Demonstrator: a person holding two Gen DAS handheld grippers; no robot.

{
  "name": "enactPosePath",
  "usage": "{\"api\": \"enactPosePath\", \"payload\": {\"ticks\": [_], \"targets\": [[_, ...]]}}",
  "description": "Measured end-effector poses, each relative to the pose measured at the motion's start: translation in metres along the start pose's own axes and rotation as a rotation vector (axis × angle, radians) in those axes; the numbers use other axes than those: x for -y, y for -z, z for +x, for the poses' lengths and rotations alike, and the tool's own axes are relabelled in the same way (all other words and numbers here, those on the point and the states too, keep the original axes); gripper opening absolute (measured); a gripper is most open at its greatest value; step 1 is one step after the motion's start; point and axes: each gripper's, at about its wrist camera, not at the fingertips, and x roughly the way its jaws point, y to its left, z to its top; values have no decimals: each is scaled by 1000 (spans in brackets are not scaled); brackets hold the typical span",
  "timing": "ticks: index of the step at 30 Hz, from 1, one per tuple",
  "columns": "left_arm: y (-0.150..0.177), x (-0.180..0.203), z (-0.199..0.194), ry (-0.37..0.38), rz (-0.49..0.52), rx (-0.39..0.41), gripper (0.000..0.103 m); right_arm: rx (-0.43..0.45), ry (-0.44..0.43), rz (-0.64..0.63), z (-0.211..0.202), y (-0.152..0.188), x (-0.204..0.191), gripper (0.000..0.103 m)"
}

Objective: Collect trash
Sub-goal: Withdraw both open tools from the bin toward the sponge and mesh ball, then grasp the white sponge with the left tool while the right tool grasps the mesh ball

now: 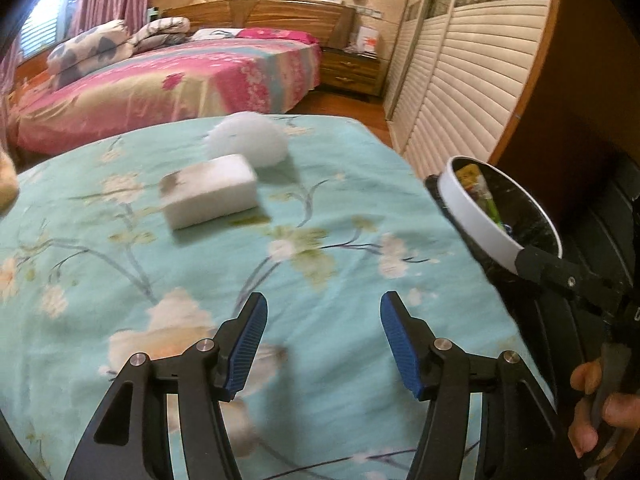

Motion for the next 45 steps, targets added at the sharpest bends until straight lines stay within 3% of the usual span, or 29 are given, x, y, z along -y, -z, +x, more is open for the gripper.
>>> {"api": "enactPosePath", "payload": {"ticks": [8, 27, 39, 45], "targets": [[6, -29, -8, -34, -33, -8, 59, -22, -48, -36, 19, 9, -28, 81], [-14, -83, 2, -61, -80, -20, 59, -61, -52, -90, 71, -6, -53, 81], [-49, -103, 41, -39, 25, -59, 59, -111, -63, -102, 111, -31, -58, 81], [-67, -116, 64, -13, 85, -97, 67, -129, -78, -104, 132, -43, -60, 81]]}}
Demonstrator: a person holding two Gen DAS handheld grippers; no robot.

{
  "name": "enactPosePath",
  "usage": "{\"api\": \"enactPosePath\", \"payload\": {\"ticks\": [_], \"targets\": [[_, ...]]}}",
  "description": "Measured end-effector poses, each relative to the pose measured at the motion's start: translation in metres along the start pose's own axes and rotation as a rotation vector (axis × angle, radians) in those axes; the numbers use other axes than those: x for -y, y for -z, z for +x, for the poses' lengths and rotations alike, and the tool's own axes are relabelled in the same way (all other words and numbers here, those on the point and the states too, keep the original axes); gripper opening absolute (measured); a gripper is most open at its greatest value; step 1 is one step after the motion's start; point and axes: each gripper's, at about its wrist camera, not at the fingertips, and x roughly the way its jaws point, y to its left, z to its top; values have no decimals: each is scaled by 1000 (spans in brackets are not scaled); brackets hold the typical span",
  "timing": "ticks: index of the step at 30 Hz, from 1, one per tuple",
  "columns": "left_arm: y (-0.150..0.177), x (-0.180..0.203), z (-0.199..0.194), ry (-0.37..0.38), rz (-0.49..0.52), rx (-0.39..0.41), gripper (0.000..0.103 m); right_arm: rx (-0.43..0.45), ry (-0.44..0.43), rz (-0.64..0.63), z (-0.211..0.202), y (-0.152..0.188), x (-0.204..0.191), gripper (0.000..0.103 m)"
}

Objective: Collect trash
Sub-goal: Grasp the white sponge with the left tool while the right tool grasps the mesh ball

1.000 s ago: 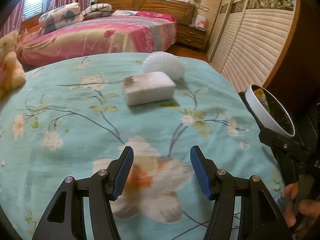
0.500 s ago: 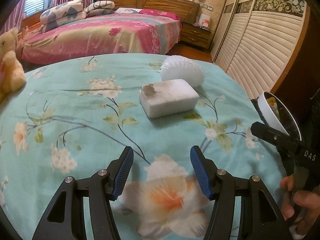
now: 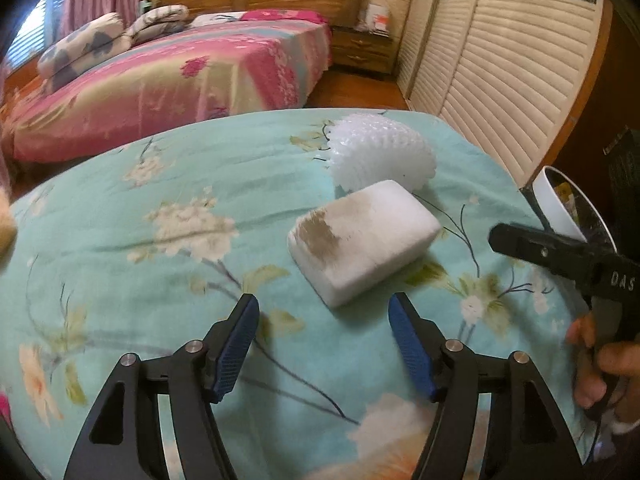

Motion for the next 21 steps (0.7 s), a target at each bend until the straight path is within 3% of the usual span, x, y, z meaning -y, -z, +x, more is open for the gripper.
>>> {"api": "enactPosePath", "payload": {"ticks": [8, 10, 14, 17, 20, 21], "targets": [[-16, 1, 21, 29, 98, -11, 68, -5, 5, -24, 24, -25, -3, 77], [-16, 2, 22, 35, 105, -8, 68, -10, 9, -37, 29, -31, -5, 67], [-17, -1, 24, 73, 107, 5, 67, -21, -6, -54, 42, -40, -10, 60], [-17, -2, 25, 84, 124, 3, 58, -25, -15, -60, 48, -44, -12, 55], [-16, 0, 25, 71, 143, 14, 53, -25, -32, -55, 54, -47, -13, 34], [-16, 1, 25, 65, 150, 14, 52, -30, -41, -54, 56, -47, -14, 18]]}}
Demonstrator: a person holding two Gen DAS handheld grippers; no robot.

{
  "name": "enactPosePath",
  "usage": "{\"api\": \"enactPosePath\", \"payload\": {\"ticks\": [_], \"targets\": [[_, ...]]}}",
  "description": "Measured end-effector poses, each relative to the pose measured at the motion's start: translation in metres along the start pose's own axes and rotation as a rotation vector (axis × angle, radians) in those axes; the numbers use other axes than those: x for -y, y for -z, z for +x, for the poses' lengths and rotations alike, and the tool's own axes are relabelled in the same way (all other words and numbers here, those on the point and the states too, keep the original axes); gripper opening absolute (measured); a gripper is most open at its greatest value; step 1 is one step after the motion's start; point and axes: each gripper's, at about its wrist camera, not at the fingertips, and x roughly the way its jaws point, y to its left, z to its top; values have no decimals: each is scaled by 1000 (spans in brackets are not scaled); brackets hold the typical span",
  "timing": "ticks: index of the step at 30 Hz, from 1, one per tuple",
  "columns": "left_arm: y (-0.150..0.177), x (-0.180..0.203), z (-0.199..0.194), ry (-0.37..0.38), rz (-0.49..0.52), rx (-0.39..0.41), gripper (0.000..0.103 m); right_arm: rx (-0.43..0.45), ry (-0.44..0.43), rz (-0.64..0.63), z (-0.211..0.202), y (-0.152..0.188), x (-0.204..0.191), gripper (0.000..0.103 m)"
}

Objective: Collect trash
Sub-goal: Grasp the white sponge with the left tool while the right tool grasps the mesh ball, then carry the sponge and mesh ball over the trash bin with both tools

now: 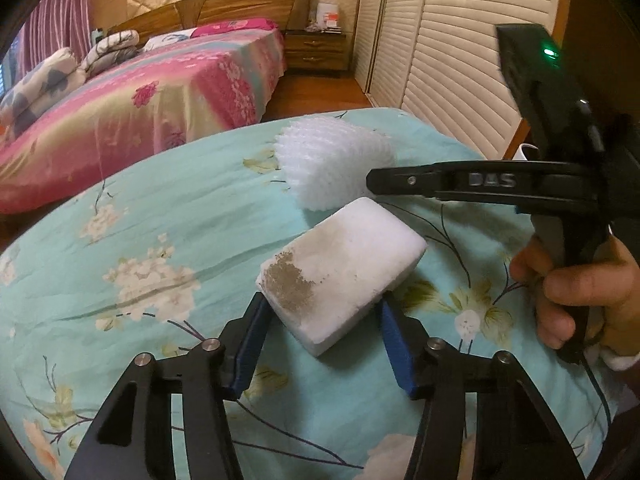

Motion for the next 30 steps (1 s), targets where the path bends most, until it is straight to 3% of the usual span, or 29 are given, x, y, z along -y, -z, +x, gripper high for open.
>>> {"api": "enactPosePath", "payload": {"ticks": [6, 14, 23, 29, 30], "targets": [[6, 13, -6, -46, 18, -5, 49, 10, -25, 28, -7, 4, 4, 11], [31, 16, -33, -46, -183, 7, 46, 49, -1, 46, -48, 31, 12, 11], [52, 39, -67, -109, -278, 72, 46, 63, 39, 62, -88, 72, 15, 11], [58, 42, -65, -121, -315, 61, 46, 59, 84, 58, -87, 76, 9, 24], [58, 41, -66, -121, -320, 64, 46, 57, 87, 54, -86, 75, 8, 35]]}}
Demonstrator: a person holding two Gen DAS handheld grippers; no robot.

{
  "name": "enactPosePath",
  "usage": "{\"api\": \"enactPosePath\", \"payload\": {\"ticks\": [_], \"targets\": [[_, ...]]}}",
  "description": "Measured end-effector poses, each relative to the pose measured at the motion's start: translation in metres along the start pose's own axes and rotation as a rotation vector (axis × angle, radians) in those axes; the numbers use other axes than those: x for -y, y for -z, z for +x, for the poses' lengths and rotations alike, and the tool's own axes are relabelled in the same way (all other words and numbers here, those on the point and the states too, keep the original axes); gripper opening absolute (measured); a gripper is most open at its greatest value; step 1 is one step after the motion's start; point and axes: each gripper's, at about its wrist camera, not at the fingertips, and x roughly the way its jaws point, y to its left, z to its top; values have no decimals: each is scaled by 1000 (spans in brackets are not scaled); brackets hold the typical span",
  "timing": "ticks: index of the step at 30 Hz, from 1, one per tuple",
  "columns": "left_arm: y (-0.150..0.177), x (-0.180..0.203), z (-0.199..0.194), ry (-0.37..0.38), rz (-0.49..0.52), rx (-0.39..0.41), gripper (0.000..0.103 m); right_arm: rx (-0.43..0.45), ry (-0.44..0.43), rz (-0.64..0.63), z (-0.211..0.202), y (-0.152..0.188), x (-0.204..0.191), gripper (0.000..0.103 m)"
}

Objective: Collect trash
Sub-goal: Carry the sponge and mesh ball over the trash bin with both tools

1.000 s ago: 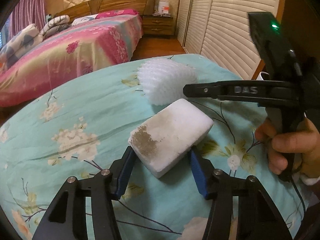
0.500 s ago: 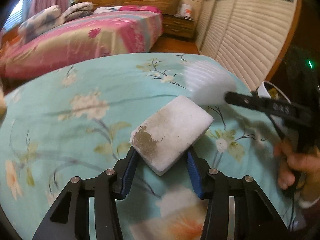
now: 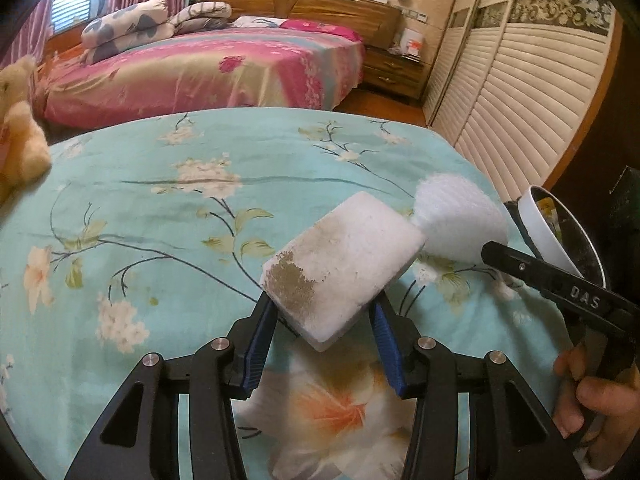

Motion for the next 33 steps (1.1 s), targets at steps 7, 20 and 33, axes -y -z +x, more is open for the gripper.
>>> {"api": "enactPosePath", "payload": {"ticks": [7, 20, 33], "targets": [[0, 1, -1, 3, -10, -5, 46, 13, 20, -20, 12, -8, -7, 52], [4, 31, -17, 13, 54, 27, 46, 76, 27, 26, -30, 13, 8, 14], [12, 86, -28, 45, 167, 28, 46, 157, 38, 92, -90, 34, 33, 14]]}}
